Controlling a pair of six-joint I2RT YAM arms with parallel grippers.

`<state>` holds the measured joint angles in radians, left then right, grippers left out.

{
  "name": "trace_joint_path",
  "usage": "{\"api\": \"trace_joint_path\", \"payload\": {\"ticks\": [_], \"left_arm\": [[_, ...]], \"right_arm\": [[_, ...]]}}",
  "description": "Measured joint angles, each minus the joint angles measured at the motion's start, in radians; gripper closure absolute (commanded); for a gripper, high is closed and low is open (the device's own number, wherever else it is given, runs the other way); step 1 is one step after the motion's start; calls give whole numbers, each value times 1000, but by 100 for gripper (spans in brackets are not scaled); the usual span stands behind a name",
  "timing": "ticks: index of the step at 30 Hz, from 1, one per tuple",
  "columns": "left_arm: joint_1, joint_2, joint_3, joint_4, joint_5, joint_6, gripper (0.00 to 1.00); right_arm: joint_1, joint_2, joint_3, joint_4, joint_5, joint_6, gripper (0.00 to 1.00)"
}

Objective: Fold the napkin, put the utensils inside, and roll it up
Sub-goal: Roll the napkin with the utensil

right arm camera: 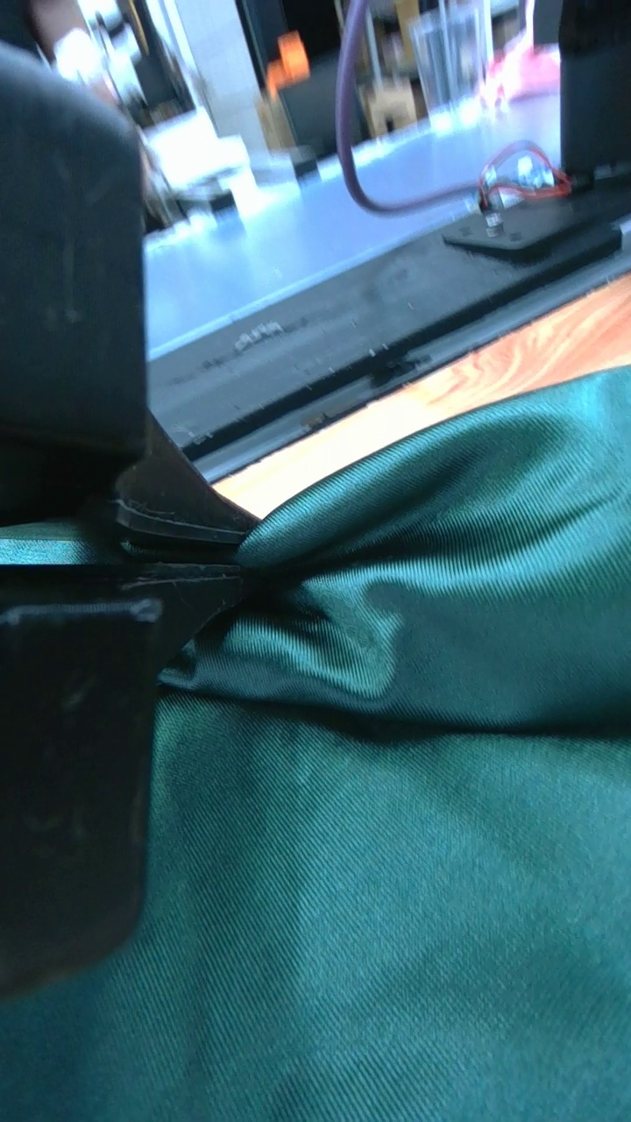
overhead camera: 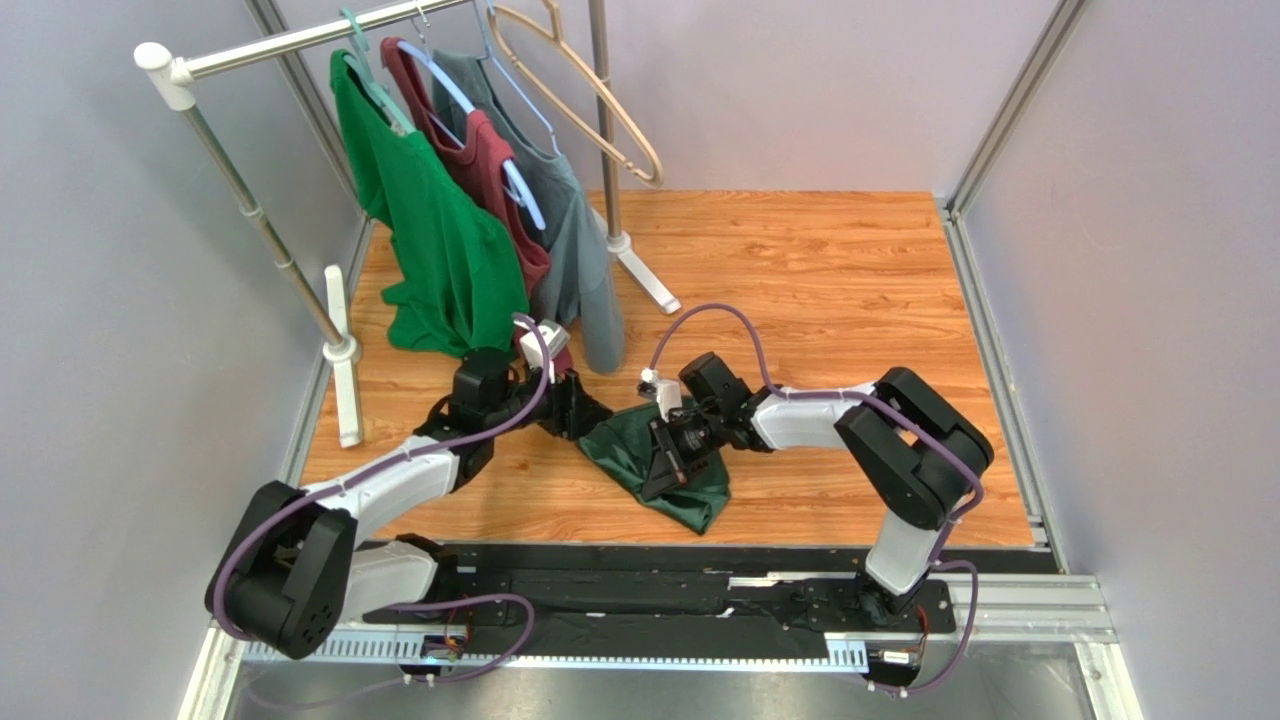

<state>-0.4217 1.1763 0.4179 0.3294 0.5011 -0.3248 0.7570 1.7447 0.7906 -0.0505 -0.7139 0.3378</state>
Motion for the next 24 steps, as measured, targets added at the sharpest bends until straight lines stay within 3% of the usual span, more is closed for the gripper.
{"api": "trace_joint_path", "payload": {"ticks": [12,24], "left_arm": [[-105,318,52,229,188,47,34],[-148,477,154,220,257,89,30]], "right_arm": [[-116,117,104,-148,-178,-58,100],[-215,201,174,-248,-290,-118,100]]}}
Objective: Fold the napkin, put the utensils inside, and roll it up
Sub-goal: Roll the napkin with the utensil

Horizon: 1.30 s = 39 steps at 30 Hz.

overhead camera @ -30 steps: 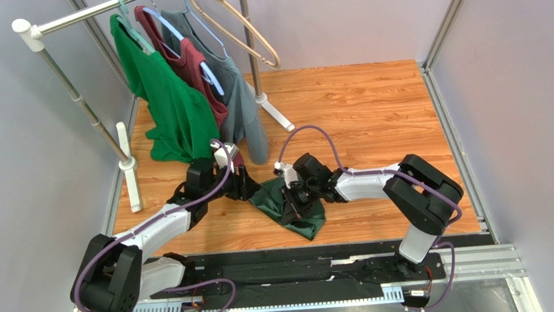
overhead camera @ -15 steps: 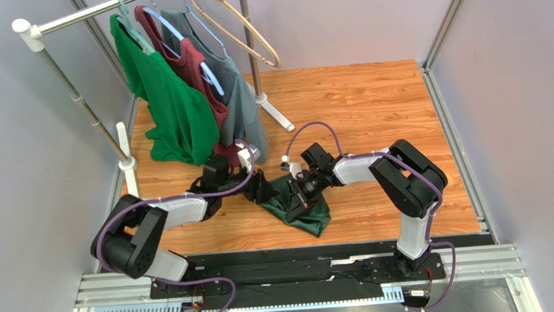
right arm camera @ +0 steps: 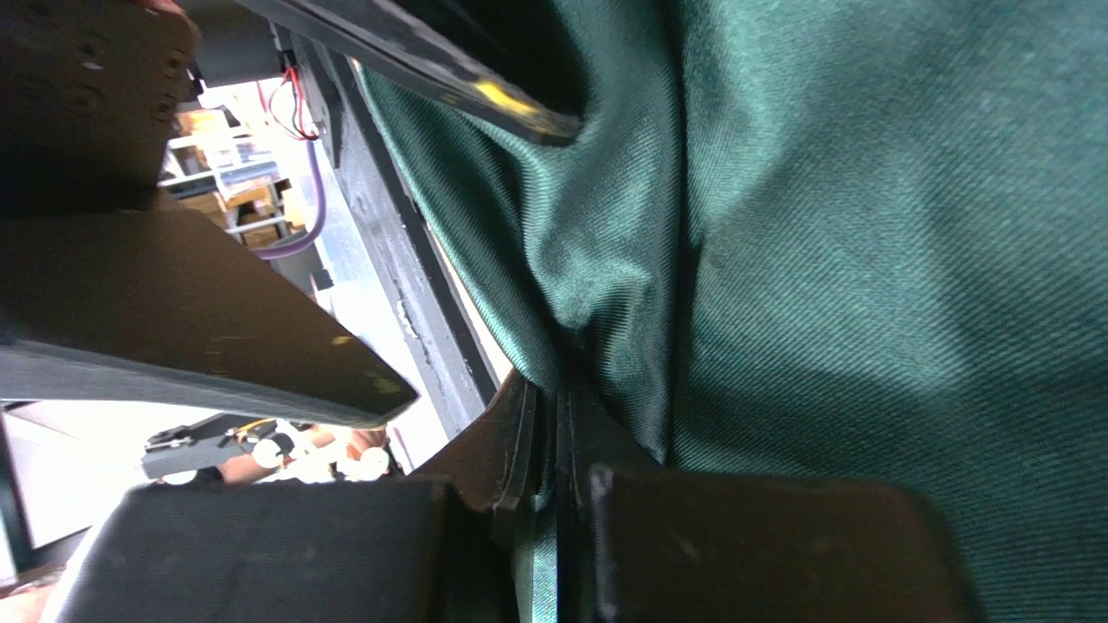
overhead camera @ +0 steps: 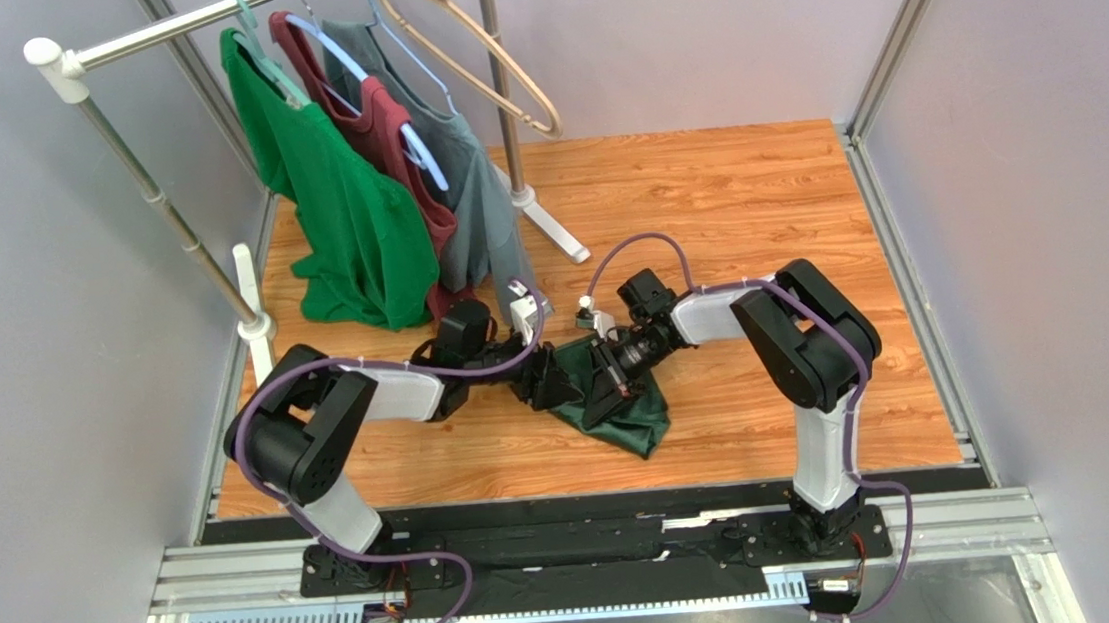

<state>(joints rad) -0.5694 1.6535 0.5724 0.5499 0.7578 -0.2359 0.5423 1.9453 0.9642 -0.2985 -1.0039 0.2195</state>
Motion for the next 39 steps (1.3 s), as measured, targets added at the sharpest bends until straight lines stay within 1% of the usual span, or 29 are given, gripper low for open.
{"api": "trace_joint_path", "payload": {"ticks": [8,12,15,18,21,24,26,33,39], "left_arm": [[-19,45,52,-76,11,29,30],[-45,30,55,-123,-35,44,30],[-60,-41,32,-151,-108,48,30],[-63,-147,26,-193,-168,55,30],[-63,-235,29,-202,-194,56,29],[-65,-280,34,-201,-198,67,30],[-69,-268,45,-201,-190,79,31],[-88,-149,56,-206,-153,106,32],[-112,-53,71,-168,-129,109,32]], "right_arm": [[-39,46,41,-73,-55,-43,100],[-64,52,50,-111,-65,-67,100],[-76,58,63,-135,-64,-85,100],[-79,64,71,-150,-65,-91,100],[-82,71,80,-164,-70,-97,100],[-85,77,86,-174,-76,-101,100],[-87,79,88,-177,-79,-104,100],[-95,83,91,-179,-87,-109,100],[-99,93,92,-178,-100,-109,100]]}}
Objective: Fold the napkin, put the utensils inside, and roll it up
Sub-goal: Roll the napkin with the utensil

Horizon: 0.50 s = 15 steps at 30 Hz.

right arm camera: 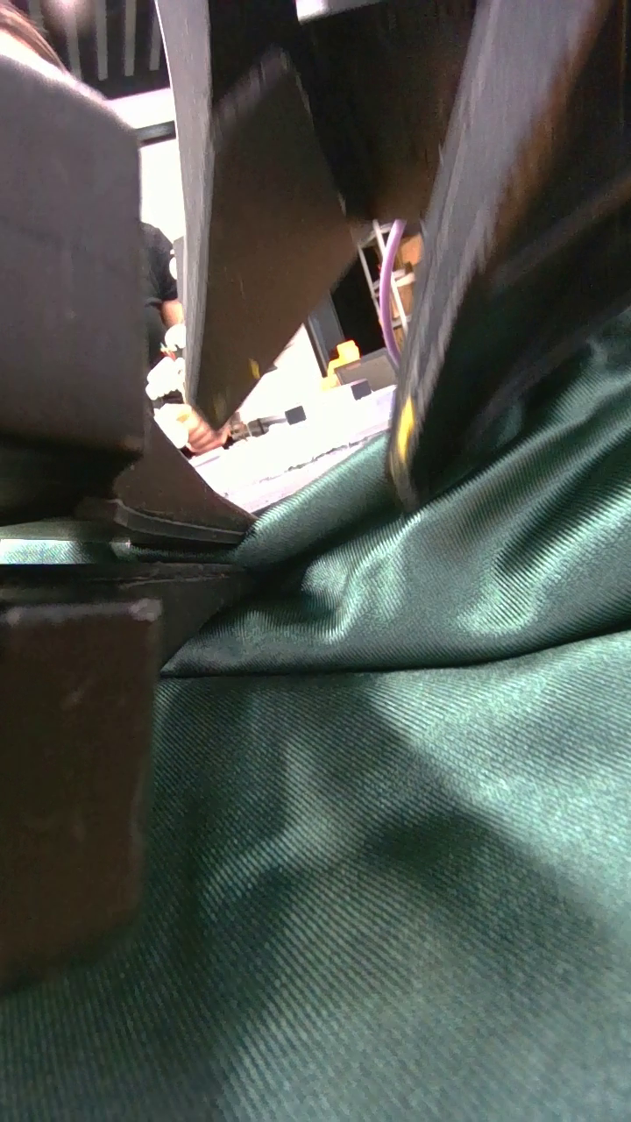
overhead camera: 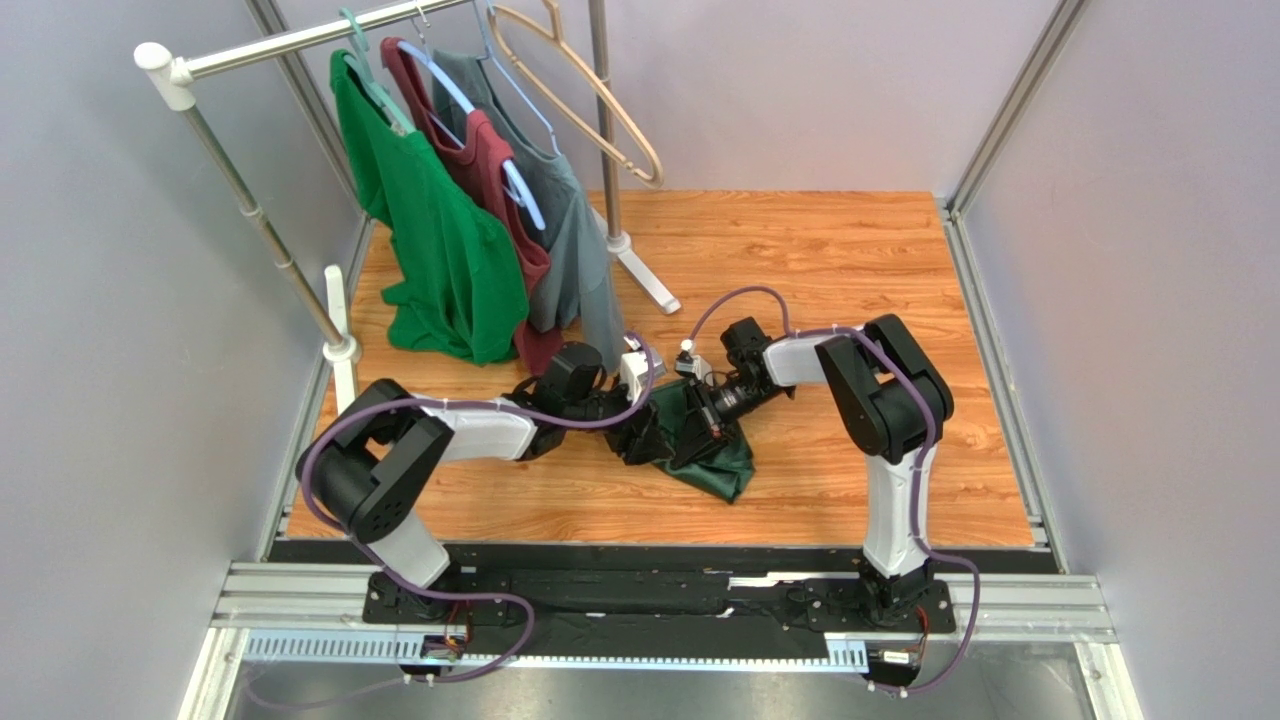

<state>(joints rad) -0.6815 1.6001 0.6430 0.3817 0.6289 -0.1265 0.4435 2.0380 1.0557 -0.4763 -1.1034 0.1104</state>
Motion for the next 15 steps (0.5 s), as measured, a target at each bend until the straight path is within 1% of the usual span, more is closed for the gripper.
{"api": "trace_joint_path", "payload": {"ticks": [4,10,12,15], "left_arm": [[-6,51,11,8,2,4,32],[-9,59,14,8,-8,7,32],[-11,73,31,-3,-9,11,35],[-11,97,57,-23,-8,16,43]], "right_arm": [[-1,5,0,2,-9,0,100],[-2,5,0,2,-13,0,100],[-2,5,0,2,-13,0,100],[-2,5,0,2,-13,0,100]]}}
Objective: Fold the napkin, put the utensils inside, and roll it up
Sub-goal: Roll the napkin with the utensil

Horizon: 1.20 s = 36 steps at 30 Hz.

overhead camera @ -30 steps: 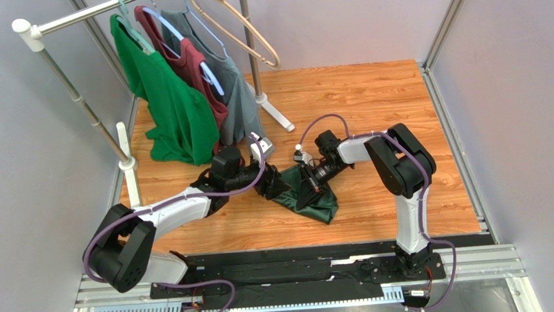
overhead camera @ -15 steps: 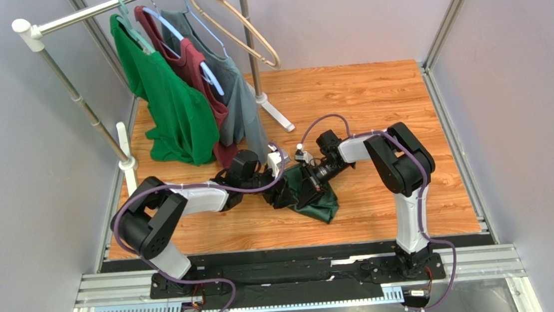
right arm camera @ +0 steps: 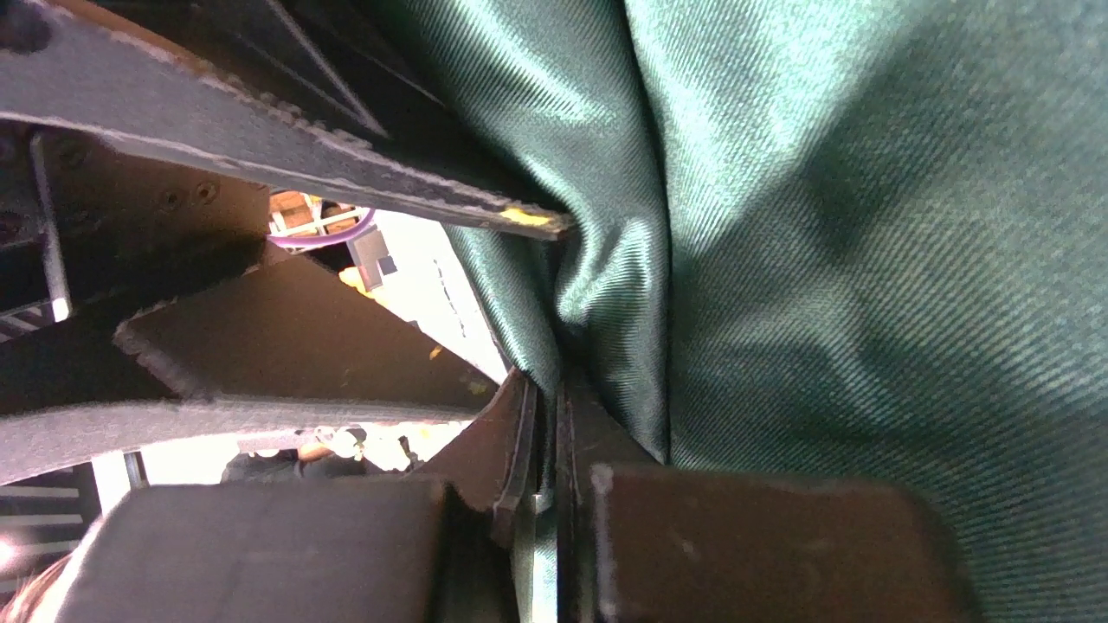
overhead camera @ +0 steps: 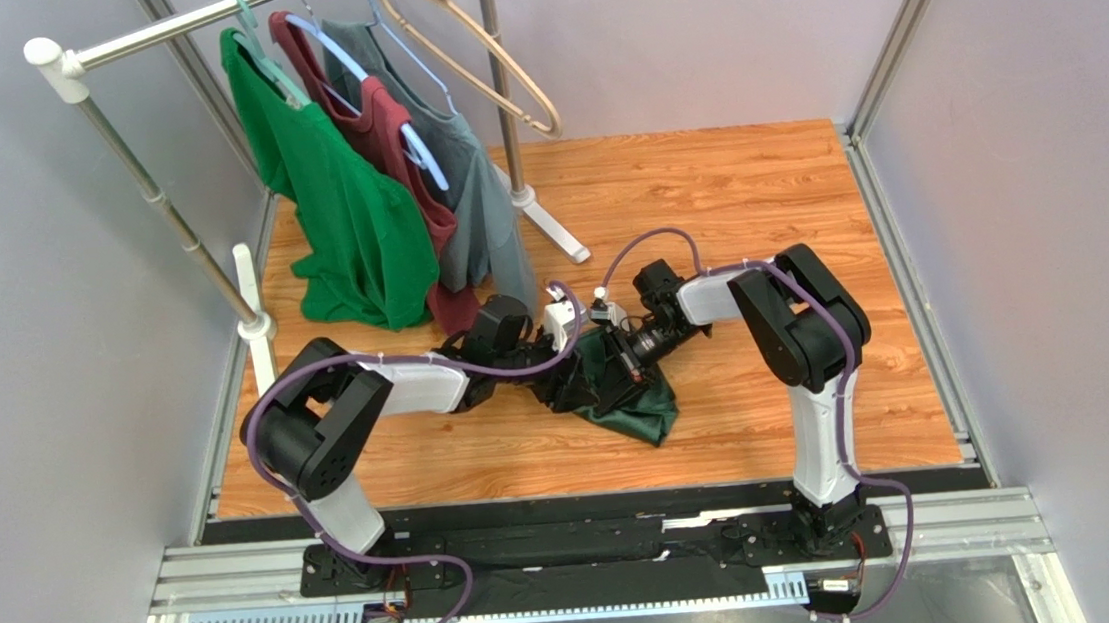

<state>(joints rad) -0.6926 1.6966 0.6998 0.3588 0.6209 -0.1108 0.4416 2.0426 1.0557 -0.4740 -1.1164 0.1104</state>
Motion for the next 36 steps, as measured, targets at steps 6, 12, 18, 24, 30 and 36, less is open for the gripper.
{"api": "trace_joint_path", "payload": {"ticks": [6,12,18,24,30,36], "left_arm": [[0,10,18,-48,10,6,57],[1,11,25,-100,-3,15,74],[0,38,72,-163,6,23,85],[0,82,139,-231,14,21,89],[3,107,172,-264,36,19,90],[32,135,191,-274,91,3,90]], "right_arm": [[0,0,0,0,2,0,100],[0,0,0,0,4,1,100],[0,-7,5,-3,18,7,68],[-1,-115,6,-41,137,10,50],[-28,-294,5,-76,359,33,49],[-47,-515,-77,-92,609,100,50]]}}
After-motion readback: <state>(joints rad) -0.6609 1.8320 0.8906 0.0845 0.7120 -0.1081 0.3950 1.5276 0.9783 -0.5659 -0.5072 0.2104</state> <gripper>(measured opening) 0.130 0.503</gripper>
